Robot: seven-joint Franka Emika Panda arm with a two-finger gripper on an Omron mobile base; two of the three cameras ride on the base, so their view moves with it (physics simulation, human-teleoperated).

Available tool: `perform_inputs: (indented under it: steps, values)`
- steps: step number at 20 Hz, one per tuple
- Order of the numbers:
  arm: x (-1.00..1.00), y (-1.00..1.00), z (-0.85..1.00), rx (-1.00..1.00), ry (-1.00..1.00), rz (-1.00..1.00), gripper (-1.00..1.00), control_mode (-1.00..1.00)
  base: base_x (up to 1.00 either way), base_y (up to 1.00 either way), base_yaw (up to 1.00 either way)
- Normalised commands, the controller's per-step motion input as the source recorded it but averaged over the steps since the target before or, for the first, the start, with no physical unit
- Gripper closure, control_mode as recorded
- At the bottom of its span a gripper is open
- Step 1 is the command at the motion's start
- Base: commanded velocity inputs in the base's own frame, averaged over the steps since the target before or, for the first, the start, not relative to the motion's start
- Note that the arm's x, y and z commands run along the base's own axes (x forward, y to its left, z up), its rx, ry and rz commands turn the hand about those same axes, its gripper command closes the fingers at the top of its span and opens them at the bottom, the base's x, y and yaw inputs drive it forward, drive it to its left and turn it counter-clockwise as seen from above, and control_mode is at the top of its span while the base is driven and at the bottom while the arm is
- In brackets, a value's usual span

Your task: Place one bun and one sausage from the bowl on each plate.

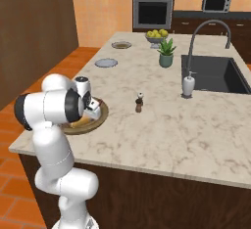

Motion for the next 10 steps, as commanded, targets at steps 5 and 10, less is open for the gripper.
perform_inputs:
  steps: [5, 10]
  values:
    - [0.01, 0.15, -0.43, 0.0, 0.02, 0.0, 1.0, -1.0, 0.0, 0.0, 0.0]
    - [0.03, 0.2, -0.39, 0.0, 0.03, 0.0, 1.0, -1.0, 0.0, 0.0, 0.0]
